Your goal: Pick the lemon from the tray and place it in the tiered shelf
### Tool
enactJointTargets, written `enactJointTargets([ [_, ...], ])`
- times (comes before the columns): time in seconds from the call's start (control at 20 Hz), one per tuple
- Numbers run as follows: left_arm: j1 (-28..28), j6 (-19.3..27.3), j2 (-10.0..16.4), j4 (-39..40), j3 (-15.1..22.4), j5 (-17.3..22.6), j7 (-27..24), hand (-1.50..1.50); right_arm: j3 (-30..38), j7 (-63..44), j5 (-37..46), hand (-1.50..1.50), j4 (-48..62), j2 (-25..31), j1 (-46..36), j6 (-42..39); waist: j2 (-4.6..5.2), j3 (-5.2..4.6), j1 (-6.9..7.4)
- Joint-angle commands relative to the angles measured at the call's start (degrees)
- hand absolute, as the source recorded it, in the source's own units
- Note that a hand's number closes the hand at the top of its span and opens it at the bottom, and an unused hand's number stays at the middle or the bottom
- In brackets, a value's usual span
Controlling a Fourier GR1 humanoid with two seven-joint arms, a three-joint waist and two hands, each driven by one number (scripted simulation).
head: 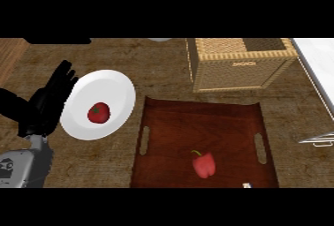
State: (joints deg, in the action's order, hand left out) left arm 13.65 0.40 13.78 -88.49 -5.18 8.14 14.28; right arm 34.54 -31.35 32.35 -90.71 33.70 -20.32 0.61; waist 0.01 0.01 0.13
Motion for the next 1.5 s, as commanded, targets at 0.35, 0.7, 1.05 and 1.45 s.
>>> enactJointTargets([
  [0.35,2.42,0.63,-2.43,5.18,0.44,-2.08,-3.17,0.0,6.12,13.75,-2.47,-1.5,16.54,6.41,-6.61,12.0,0.15,0.01,-0.02],
  [0.7,-0.41,-0.82,-0.77,1.35,-0.99,-0.95,-0.31,0.0,9.9,14.85,-13.41,-1.5,15.3,9.69,-1.28,0.99,-0.22,-0.03,-0.95],
  [1.05,1.68,-0.34,-1.03,2.45,-1.51,-1.26,-0.43,0.0,22.06,12.76,-25.66,-1.5,16.12,16.09,6.4,-12.01,-0.24,-0.01,-1.39],
  [1.45,-2.04,0.7,-1.85,-0.54,-1.08,-2.5,-1.13,0.0,39.89,19.08,-39.93,-1.5,15.11,16.15,20.34,-29.44,-0.56,0.02,-2.42],
])
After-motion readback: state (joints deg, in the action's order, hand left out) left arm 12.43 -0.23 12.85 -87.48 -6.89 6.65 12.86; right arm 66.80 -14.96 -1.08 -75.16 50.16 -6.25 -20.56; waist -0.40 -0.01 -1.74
